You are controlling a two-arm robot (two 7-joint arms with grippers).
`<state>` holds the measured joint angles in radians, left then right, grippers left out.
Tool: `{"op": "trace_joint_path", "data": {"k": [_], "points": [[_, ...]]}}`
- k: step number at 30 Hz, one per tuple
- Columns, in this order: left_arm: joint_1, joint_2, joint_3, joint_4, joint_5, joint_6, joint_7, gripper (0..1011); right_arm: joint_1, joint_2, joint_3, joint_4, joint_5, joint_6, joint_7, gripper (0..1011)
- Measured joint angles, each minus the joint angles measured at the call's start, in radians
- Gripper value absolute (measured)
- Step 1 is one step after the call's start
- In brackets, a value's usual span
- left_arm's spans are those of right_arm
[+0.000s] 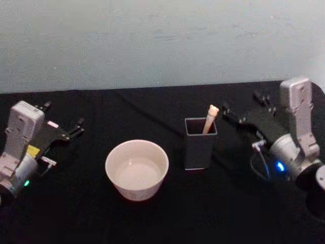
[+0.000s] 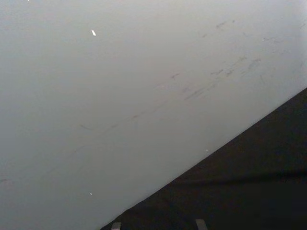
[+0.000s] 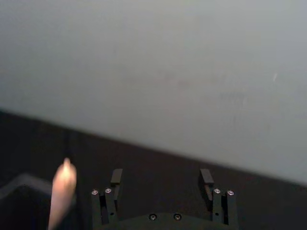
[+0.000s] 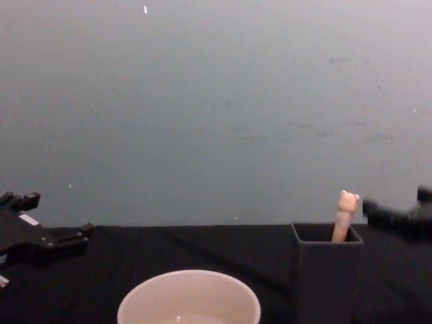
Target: Pick up the stirring spoon with one hand, stir inside the cup, then place it back in its original position.
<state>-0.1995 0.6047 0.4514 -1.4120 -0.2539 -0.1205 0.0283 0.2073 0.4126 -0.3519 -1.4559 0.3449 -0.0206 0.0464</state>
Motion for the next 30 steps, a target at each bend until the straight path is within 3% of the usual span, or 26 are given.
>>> {"op": "trace_joint_path", "data": {"k": [5, 12, 30], "points": [[0.0, 0.0, 0.0, 0.0, 0.0, 0.0, 0.0, 1001, -0.023, 0.002, -0.025, 0.038, -0.024, 0.059, 0.023, 1000], [0.0, 0.0, 0.0, 0.0, 0.0, 0.0, 0.0, 1001, -0.02, -0.01, -0.029, 0.084, -0.036, 0.084, 0.054, 1000], [0.0, 0.0, 0.0, 0.0, 0.0, 0.0, 0.0, 1001, -0.018, -0.011, -0.027, 0.085, -0.035, 0.085, 0.057, 1000]]}}
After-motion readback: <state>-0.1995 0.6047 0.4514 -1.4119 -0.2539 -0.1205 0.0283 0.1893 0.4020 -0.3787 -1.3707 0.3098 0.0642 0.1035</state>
